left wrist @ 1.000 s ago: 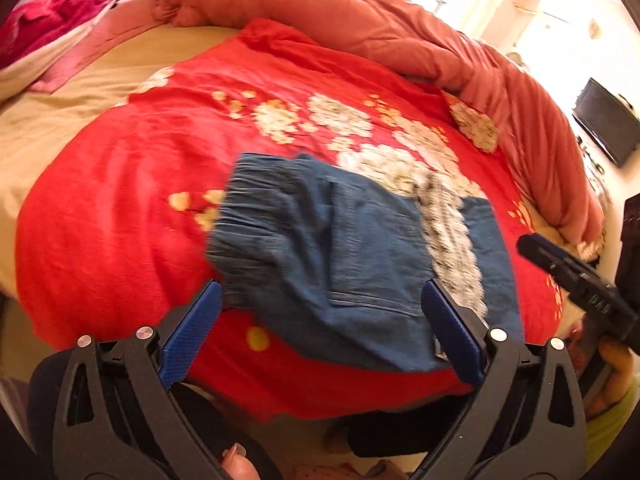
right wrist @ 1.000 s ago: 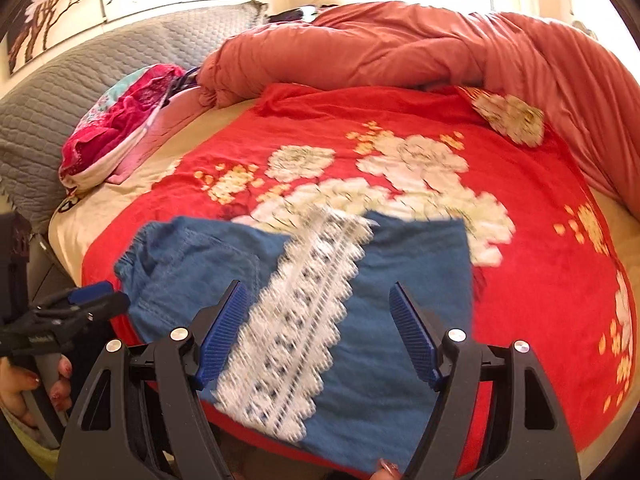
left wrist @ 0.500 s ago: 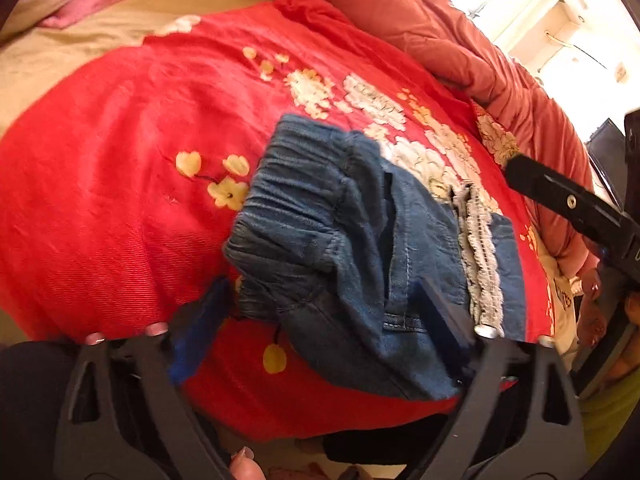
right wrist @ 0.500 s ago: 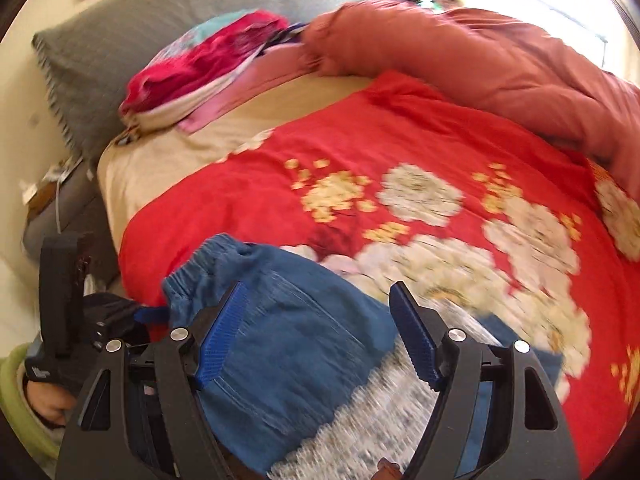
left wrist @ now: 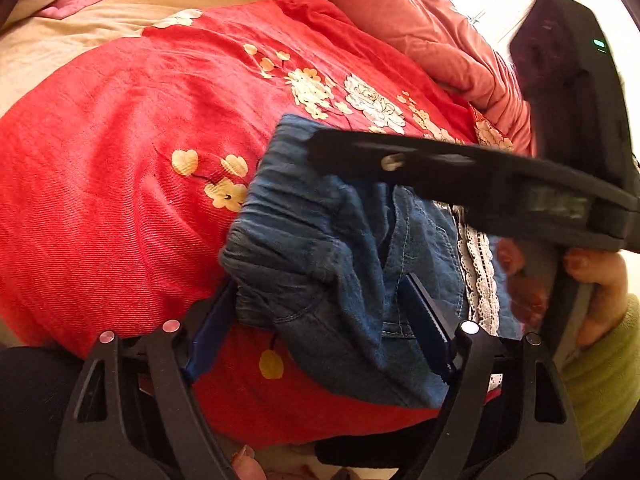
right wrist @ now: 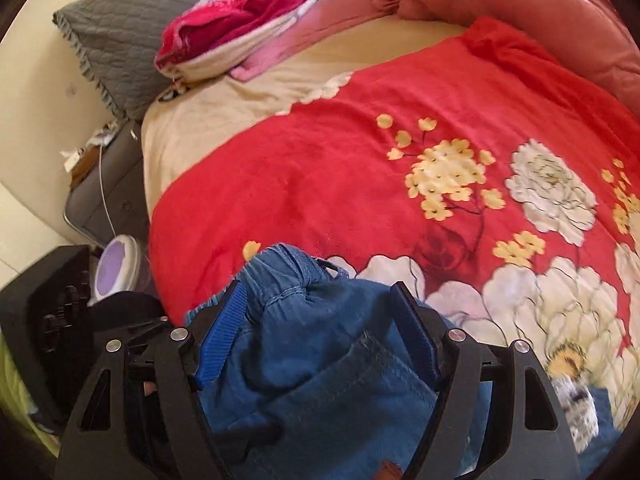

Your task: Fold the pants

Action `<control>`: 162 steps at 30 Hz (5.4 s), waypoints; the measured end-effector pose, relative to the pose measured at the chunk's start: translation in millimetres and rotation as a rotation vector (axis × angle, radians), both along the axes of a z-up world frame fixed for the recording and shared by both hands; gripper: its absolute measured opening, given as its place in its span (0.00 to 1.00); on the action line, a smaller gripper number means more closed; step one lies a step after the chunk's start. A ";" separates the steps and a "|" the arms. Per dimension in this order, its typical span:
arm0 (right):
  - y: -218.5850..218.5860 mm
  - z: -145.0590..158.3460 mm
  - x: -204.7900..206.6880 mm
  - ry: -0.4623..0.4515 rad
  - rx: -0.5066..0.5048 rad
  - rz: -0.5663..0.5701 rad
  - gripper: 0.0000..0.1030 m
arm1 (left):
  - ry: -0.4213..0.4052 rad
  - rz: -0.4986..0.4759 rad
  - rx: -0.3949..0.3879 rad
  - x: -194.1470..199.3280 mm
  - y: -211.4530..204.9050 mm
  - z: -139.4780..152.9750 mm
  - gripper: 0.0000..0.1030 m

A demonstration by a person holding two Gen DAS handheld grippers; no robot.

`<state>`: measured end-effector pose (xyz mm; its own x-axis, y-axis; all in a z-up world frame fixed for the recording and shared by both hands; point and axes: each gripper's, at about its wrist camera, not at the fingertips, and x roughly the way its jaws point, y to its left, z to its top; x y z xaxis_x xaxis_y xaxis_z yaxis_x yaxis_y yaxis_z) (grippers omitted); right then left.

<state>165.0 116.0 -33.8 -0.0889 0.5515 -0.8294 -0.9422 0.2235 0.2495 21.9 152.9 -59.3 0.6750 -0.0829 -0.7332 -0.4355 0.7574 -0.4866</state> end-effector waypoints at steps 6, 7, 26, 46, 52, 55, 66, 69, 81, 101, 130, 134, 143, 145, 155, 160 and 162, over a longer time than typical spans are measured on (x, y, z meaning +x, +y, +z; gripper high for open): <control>14.5 -22.8 0.6 0.101 -0.026 0.059 0.65 | -0.006 0.001 -0.012 0.8 1.1 0.0 0.73; 14.9 -26.5 0.3 0.127 -0.026 0.067 0.61 | -0.006 -0.001 -0.012 1.5 1.0 0.0 0.74; -122.3 46.1 30.6 0.179 0.331 -0.072 0.31 | -0.193 -0.186 -0.124 14.4 -37.7 17.5 0.82; -244.6 34.7 80.5 0.184 0.454 -0.303 0.50 | -0.305 -0.504 -0.124 76.7 -146.3 30.2 0.82; -296.9 14.5 95.2 0.117 0.385 -0.500 0.62 | -0.312 -0.611 -0.128 74.2 -159.5 24.6 0.82; -309.5 8.9 87.7 0.103 0.378 -0.534 0.64 | -0.306 -0.612 -0.092 72.4 -160.4 24.1 0.82; -296.1 -10.5 54.0 -0.084 0.131 -0.505 0.72 | -0.261 -0.621 0.018 62.1 -164.3 18.6 0.82; -304.4 -22.9 56.7 -0.028 0.156 -0.528 0.72 | -0.253 -0.615 0.000 63.7 -162.4 16.2 0.82; -334.3 11.2 30.1 -0.161 0.207 -0.616 0.77 | -0.229 -0.529 0.136 47.0 -152.7 40.9 0.83; -319.7 35.8 -72.3 -0.329 0.275 -0.411 0.84 | -0.083 -0.371 0.137 53.6 -117.2 38.8 0.86; -327.1 -41.1 56.0 0.161 0.271 -0.707 0.66 | -0.001 -0.432 0.040 125.1 -116.0 -3.0 0.82; -320.6 -39.8 54.7 0.187 0.317 -0.661 0.38 | -0.006 -0.434 0.056 126.2 -121.8 -2.9 0.58; -301.5 7.8 36.3 -0.026 0.370 -0.617 0.30 | -0.072 -0.433 0.091 136.6 -127.9 40.5 0.47; -293.9 14.5 45.1 -0.060 0.365 -0.625 0.30 | -0.088 -0.424 0.100 144.7 -125.3 47.3 0.47; -267.0 10.4 101.1 -0.132 0.308 -0.673 0.30 | -0.091 -0.419 0.220 197.6 -118.1 40.6 0.47; -260.6 -14.2 110.8 -0.133 0.226 -0.711 0.30 | -0.021 -0.409 0.236 204.5 -109.7 18.8 0.47; -268.3 -21.7 114.6 -0.072 0.250 -0.747 0.32 | 0.004 -0.401 0.237 204.0 -106.7 15.0 0.49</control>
